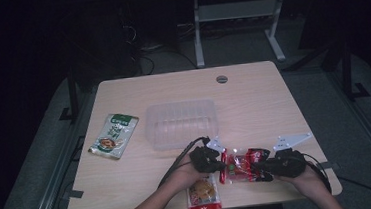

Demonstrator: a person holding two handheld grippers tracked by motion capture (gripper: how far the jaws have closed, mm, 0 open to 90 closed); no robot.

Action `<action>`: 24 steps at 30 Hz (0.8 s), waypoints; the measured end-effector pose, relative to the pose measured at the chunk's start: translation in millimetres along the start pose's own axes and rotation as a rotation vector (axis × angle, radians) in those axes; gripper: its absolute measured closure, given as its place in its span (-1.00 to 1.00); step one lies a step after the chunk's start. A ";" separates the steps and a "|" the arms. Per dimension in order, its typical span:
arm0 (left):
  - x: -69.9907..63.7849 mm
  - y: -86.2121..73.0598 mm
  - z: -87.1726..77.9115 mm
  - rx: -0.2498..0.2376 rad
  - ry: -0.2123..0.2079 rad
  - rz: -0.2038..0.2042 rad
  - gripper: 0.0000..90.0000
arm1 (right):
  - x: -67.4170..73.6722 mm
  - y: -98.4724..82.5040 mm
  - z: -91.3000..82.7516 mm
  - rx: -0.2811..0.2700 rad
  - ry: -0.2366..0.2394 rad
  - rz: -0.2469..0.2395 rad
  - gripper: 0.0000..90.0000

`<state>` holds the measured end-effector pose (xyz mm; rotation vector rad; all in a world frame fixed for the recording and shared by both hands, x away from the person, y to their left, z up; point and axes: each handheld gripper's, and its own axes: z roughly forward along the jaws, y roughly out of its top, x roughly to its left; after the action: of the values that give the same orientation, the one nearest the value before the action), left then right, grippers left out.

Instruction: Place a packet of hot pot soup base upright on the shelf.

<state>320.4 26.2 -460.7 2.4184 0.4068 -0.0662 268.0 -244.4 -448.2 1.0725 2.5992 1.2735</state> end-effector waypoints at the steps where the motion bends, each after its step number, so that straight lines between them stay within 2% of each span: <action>1: 0.0 -0.1 0.1 -0.001 -0.003 -0.005 1.00 | -0.6 -0.1 -0.5 -0.010 0.007 0.003 0.96; 7: -0.9 2.0 1.1 0.007 -0.015 0.007 1.00 | -2.7 -0.1 -7.1 -0.058 0.046 0.031 0.98; 13: -3.6 5.6 1.3 -0.005 -0.012 0.029 1.00 | -3.5 0.8 -19.7 -0.185 0.123 0.079 1.00; 15: -4.1 6.5 1.0 -0.003 -0.007 0.039 1.00 | -0.8 3.2 -21.2 -0.201 0.130 0.070 1.00; 18: -4.4 6.5 0.1 -0.009 -0.005 0.032 1.00 | 3.2 6.2 -20.9 -0.219 0.141 0.059 1.00; 24: -3.3 8.4 -5.9 -0.032 -0.008 0.034 0.99 | 6.2 11.6 -23.7 -0.274 0.179 0.062 1.00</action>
<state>319.5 23.0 -450.5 2.3919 0.3601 -0.0544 261.9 -251.7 -422.9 1.0390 2.4260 1.7520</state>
